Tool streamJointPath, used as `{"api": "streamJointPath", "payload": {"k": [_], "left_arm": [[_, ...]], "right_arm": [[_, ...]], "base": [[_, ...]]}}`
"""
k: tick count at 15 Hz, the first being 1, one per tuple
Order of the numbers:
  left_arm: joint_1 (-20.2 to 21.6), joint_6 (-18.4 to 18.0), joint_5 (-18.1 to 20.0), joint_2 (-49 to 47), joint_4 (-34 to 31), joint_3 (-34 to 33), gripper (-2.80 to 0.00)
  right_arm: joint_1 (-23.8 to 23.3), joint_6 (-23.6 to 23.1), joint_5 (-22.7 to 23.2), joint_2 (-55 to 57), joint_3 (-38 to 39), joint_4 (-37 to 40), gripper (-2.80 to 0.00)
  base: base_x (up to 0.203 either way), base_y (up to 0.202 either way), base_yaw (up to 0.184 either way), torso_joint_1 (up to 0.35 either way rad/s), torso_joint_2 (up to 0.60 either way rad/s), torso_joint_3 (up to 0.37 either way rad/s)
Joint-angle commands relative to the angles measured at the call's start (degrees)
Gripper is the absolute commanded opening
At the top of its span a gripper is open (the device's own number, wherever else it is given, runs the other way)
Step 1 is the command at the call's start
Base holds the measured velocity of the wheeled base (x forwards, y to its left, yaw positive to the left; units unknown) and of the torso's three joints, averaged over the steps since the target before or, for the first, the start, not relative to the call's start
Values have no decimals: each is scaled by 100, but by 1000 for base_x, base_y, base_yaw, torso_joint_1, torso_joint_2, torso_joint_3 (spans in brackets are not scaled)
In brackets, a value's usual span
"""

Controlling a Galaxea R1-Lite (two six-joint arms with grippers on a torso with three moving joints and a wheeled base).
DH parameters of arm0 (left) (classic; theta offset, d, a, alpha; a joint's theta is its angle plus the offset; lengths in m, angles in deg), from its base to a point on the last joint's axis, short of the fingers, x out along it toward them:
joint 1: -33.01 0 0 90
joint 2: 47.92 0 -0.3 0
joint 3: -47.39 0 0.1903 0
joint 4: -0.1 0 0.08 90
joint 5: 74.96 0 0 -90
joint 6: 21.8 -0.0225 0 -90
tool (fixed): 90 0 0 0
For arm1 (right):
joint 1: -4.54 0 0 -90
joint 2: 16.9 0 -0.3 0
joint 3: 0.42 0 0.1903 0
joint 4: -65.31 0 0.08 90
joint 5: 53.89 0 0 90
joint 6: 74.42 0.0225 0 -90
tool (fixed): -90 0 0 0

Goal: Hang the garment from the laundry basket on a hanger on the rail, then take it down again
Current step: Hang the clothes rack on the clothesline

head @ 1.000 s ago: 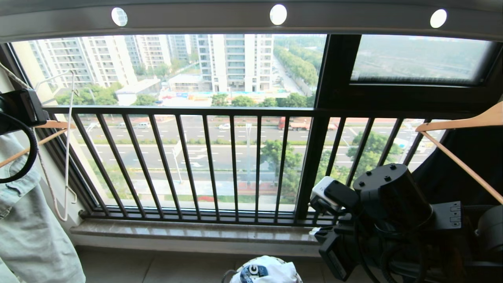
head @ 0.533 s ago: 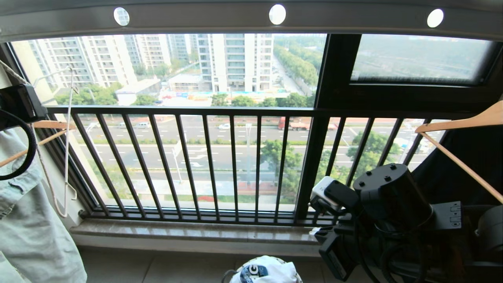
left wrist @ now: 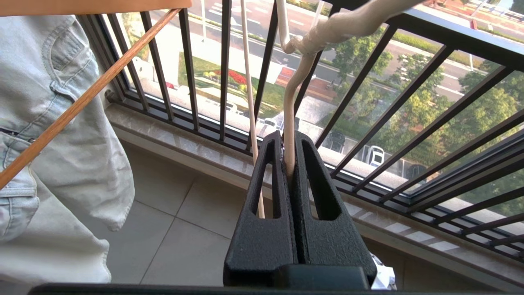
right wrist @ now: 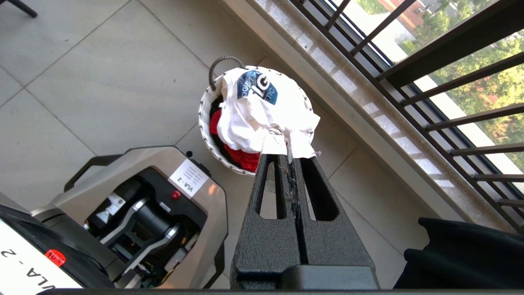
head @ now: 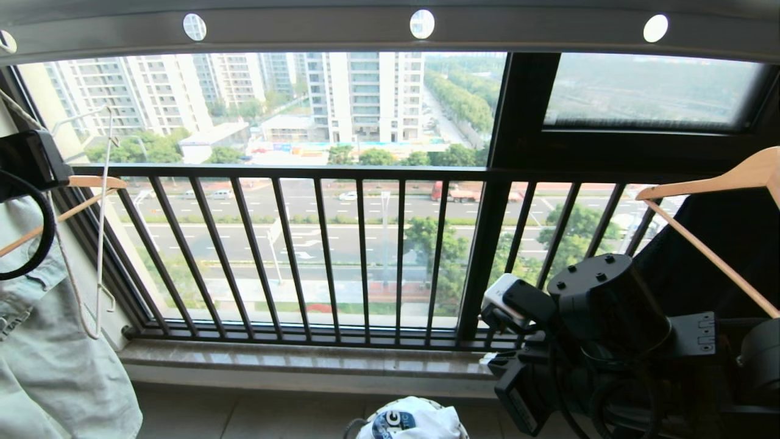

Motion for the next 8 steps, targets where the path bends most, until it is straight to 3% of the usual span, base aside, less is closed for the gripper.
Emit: {"api": "streamJointPath", "payload": {"k": [1, 2, 8], "left_arm": [[2, 2, -7, -3, -2, -21, -280], [2, 2, -1, -12, -2, -22, 0], [2, 2, -1, -12, -2, -13, 0]], "right_arm": [[2, -8, -5, -1, 1, -4, -280], [2, -1, -5, -1, 1, -4, -280], [2, -10, -5, -1, 1, -4, -280]], "base": [[0, 0, 0, 0, 0, 0], [0, 0, 0, 0, 0, 0], [0, 0, 0, 0, 0, 0]]}}
